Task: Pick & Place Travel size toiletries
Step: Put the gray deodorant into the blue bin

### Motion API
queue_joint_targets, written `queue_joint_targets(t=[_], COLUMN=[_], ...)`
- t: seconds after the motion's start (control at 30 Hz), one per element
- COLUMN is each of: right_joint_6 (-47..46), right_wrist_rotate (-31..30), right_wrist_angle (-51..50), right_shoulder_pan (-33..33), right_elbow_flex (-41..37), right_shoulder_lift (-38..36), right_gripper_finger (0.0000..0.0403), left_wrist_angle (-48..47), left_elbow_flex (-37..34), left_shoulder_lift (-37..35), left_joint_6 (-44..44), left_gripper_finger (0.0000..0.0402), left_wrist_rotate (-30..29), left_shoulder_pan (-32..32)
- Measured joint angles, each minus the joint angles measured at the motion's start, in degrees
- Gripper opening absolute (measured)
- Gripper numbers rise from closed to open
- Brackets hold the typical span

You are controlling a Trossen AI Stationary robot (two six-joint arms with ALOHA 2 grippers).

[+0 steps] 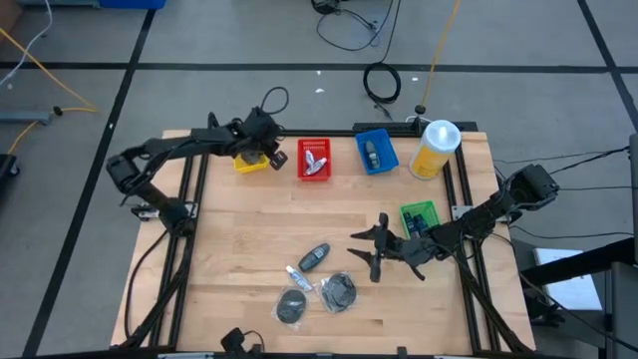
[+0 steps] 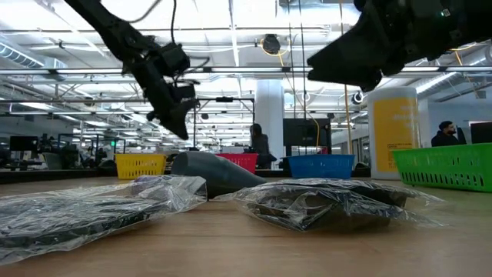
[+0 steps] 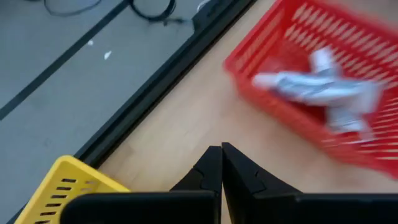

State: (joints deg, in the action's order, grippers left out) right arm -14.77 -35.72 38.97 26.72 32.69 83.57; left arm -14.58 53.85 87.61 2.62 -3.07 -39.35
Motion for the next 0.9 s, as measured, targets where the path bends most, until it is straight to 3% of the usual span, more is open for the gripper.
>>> queue_joint_targets(t=[0.1,0.23,0.47,0.73,0.9], right_joint_6=[-3.17,-5.84,-3.46,-3.48,-5.04], right_wrist_rotate=[0.19,6.61,17.95,17.04,6.16], right_wrist_angle=[-3.61,-9.25,-12.10,-17.05,-17.10], right_shoulder_pan=[0.00,-1.33,-2.55,0.09,6.06], right_elbow_flex=[0.00,0.00,0.02,0.02,-1.75], right_shoulder_lift=[-0.02,0.00,-0.02,0.00,-0.02], right_gripper_finger=[0.0176,0.0176,0.0204,0.0267,0.0270], left_wrist_angle=[-1.29,-4.03,-5.35,0.51,9.65], left_elbow_flex=[0.02,0.04,0.04,0.04,0.04], left_shoulder_lift=[-4.38,-9.89,-11.93,-5.27,2.46], left_joint_6=[-1.48,-4.29,-8.74,-18.25,-23.30], left_gripper_finger=[0.0009,0.0004,0.0011,0.0003,0.0016], left_wrist_rotate=[0.01,0.07,0.03,-12.81,-14.99], left_shoulder_pan=[2.15,7.25,23.26,46.16,56.54])
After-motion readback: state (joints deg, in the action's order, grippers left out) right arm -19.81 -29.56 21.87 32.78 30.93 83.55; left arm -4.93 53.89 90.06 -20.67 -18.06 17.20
